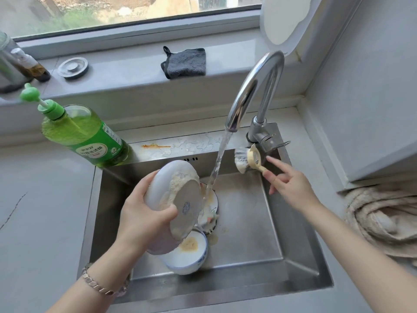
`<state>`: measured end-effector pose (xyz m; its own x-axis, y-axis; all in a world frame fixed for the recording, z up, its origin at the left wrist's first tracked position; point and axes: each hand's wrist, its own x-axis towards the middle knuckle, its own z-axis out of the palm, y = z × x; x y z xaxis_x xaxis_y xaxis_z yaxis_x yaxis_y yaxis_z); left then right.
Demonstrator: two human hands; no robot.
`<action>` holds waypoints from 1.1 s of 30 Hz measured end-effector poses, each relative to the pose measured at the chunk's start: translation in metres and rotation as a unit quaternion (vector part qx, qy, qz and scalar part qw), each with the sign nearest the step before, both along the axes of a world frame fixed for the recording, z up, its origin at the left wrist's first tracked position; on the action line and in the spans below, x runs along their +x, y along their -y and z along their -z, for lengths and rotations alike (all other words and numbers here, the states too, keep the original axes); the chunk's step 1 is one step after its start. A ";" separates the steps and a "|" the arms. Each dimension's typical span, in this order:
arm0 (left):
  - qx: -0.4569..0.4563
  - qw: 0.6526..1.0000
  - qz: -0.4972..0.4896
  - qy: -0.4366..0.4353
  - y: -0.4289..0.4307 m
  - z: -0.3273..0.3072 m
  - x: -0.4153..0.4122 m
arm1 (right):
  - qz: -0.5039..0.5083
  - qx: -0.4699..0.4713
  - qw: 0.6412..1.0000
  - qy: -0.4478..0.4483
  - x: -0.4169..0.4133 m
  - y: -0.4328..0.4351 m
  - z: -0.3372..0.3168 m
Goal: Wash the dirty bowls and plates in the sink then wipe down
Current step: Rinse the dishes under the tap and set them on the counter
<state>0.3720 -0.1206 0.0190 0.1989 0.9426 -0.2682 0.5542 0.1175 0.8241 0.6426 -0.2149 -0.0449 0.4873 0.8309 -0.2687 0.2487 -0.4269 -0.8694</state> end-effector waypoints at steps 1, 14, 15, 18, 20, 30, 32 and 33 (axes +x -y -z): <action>-0.001 1.000 -0.002 -0.001 0.002 0.000 -0.004 | -0.004 0.004 1.000 -0.024 -0.014 0.006 0.000; 0.002 1.000 -0.029 0.001 0.021 -0.002 -0.060 | 0.029 0.037 0.989 -0.138 -0.096 -0.006 -0.010; 0.004 1.000 -0.031 0.000 0.022 -0.002 -0.062 | 0.027 0.031 0.989 -0.140 -0.096 -0.008 -0.011; 0.004 0.999 -0.031 -0.006 0.025 -0.003 -0.066 | -0.001 0.023 0.991 -0.134 -0.096 -0.014 -0.013; 0.001 0.999 -0.030 -0.010 0.026 -0.005 -0.067 | -0.003 0.029 0.991 -0.132 -0.097 -0.020 -0.016; -0.008 0.999 -0.037 0.003 0.024 -0.001 -0.071 | 0.020 0.025 0.990 -0.135 -0.092 -0.043 -0.021; -0.008 0.999 -0.036 0.005 0.022 0.001 -0.069 | 0.029 0.012 0.987 -0.158 -0.091 -0.047 -0.022; -0.009 0.999 -0.035 0.005 0.021 0.002 -0.067 | 0.028 0.009 0.985 -0.167 -0.090 -0.049 -0.023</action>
<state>0.3047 -0.1418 0.0167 0.1346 0.9498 -0.2826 0.5352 0.1703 0.8274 0.5526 -0.1660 -0.0216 0.4184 0.8118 -0.4073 -0.0767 -0.4153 -0.9064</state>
